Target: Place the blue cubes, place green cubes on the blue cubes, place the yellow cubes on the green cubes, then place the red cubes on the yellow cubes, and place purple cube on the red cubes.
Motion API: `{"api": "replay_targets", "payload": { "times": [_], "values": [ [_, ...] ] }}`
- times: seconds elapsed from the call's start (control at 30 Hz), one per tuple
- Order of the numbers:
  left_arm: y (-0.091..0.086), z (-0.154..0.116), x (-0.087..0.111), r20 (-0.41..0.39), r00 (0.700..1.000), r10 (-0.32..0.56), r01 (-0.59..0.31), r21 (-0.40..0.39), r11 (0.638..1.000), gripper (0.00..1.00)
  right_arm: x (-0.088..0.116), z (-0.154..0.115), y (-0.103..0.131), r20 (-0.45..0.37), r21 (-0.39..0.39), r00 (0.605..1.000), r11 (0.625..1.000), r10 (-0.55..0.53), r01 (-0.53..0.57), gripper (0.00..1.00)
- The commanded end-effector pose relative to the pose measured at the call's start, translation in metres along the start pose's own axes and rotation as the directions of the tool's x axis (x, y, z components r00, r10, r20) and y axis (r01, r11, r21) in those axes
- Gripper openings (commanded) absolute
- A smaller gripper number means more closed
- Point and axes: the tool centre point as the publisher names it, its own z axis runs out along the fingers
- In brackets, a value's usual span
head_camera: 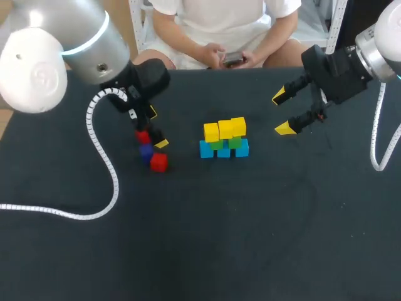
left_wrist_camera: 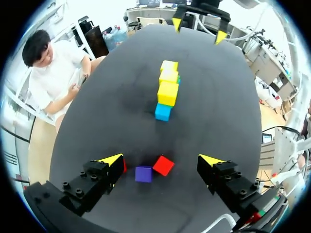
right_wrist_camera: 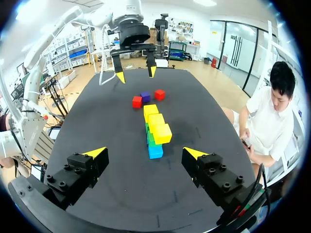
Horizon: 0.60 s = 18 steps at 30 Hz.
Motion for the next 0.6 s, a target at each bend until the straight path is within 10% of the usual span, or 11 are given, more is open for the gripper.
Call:
{"api": "replay_targets", "payload": {
  "times": [0.03,0.6],
  "values": [
    [0.016,0.007,-0.005,-0.051,0.999,-0.008,0.008,0.002,1.0,1.0,0.0,0.0,0.001,0.001,0.003,1.0,1.0,0.0,0.0,1.0],
    [0.028,0.008,-0.007,-0.03,0.999,-0.012,0.013,0.015,1.0,1.0,0.0,0.0,0.001,0.001,0.003,1.0,1.0,0.0,0.0,1.0]
  ]
}}
